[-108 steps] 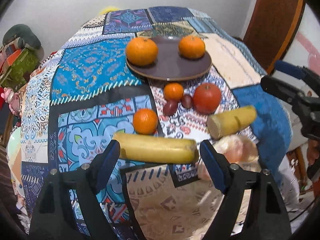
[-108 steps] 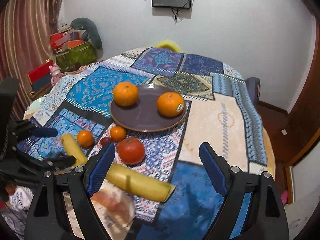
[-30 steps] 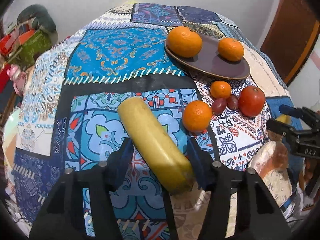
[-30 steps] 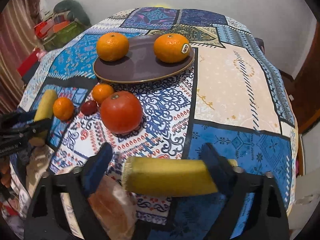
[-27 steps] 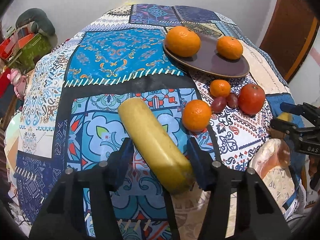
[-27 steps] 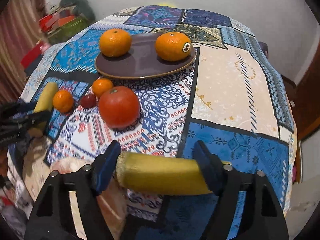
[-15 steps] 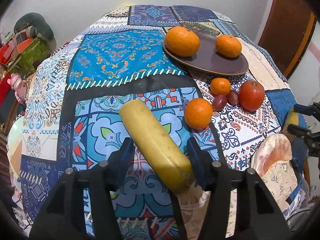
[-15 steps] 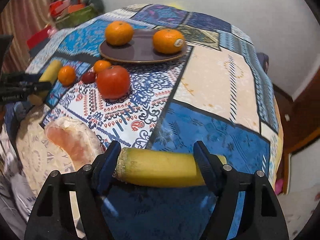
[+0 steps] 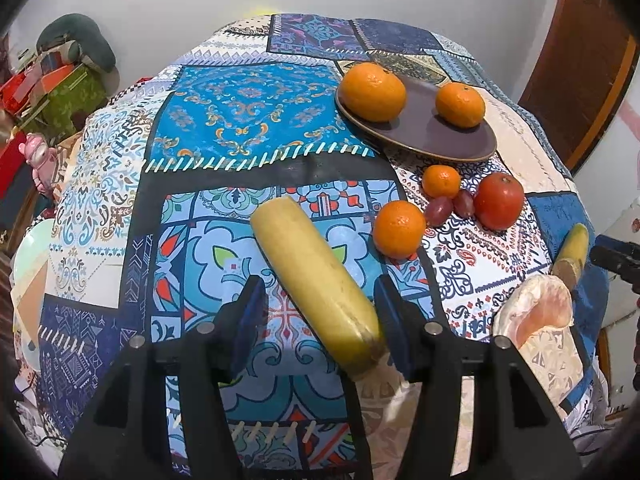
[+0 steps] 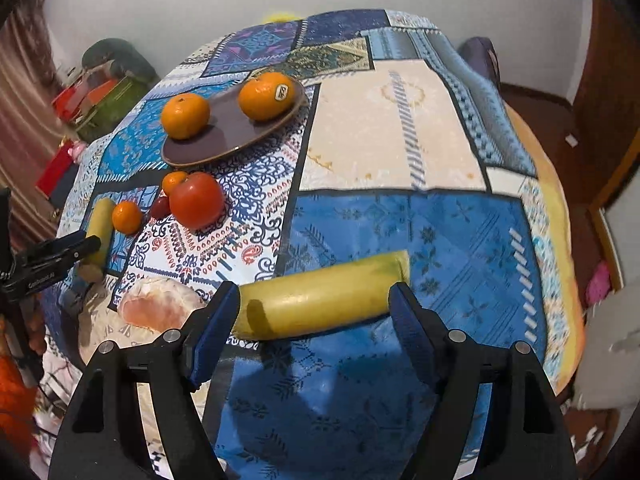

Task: Organize fruits
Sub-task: 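Grasp the long yellow cylinder with the left tool while the right tool grasps the short one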

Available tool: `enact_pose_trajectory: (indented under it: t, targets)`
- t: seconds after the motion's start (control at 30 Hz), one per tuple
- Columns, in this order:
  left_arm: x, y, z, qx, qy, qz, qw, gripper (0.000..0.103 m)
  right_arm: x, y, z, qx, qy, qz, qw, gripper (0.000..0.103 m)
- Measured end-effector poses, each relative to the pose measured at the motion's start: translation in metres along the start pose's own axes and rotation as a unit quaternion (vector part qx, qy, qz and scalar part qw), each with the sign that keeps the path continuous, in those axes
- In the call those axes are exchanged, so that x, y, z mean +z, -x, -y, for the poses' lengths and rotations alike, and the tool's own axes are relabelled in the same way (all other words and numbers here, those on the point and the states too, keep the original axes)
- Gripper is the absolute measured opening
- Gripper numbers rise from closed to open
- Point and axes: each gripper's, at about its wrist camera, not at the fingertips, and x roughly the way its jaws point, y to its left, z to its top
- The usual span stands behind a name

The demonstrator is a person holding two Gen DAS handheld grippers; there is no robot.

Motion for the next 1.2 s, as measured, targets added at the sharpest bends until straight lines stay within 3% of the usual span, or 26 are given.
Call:
enact_pose_trajectory:
  t: [0.13, 0.33, 0.47, 0.5, 0.57, 0.63, 0.73, 0.83, 1.03, 1.2]
  targets:
    - [-0.001, 0.003, -0.001, 0.003, -0.005, 0.003, 1.0, 0.061, -0.005, -0.009, 0.001, 0.014, -0.024, -0.013, 1.0, 0.074]
    - [0.0, 0.001, -0.002, -0.001, -0.001, 0.0, 1.0, 0.062, 0.009, -0.021, -0.003, 0.004, -0.03, -0.001, 1.0, 0.084]
    - [0.003, -0.005, 0.0, 0.003, -0.002, -0.003, 1.0, 0.063, 0.018, -0.046, -0.003, 0.009, -0.039, -0.03, 0.999, 0.085]
    - [0.005, -0.007, 0.0, 0.005, -0.001, -0.004, 1.0, 0.063, 0.018, -0.054, -0.003, 0.016, -0.047, -0.041, 0.998, 0.084]
    - [0.008, -0.012, -0.001, 0.01, 0.003, -0.005, 0.9999, 0.063, 0.017, -0.056, -0.007, 0.005, -0.04, -0.024, 0.999, 0.081]
    - [0.011, -0.017, -0.003, 0.009, 0.009, -0.007, 0.9999, 0.063, 0.019, -0.056, -0.015, -0.013, -0.012, -0.015, 1.0, 0.059]
    - [0.015, -0.021, -0.008, 0.006, 0.014, -0.008, 0.9998, 0.062, 0.023, -0.055, -0.017, 0.005, 0.014, -0.015, 1.0, 0.051]
    - [0.016, -0.02, -0.011, -0.009, 0.009, -0.005, 0.9999, 0.054, 0.022, -0.051, -0.02, 0.01, 0.056, -0.015, 0.998, 0.043]
    - [0.013, -0.008, -0.013, -0.017, -0.033, -0.001, 0.9993, 0.041, 0.013, -0.04, -0.02, 0.01, 0.127, -0.018, 0.992, 0.039]
    - [0.015, -0.006, -0.015, -0.02, -0.045, -0.011, 0.9987, 0.037, 0.013, -0.039, -0.014, 0.013, 0.119, -0.025, 0.992, 0.039]
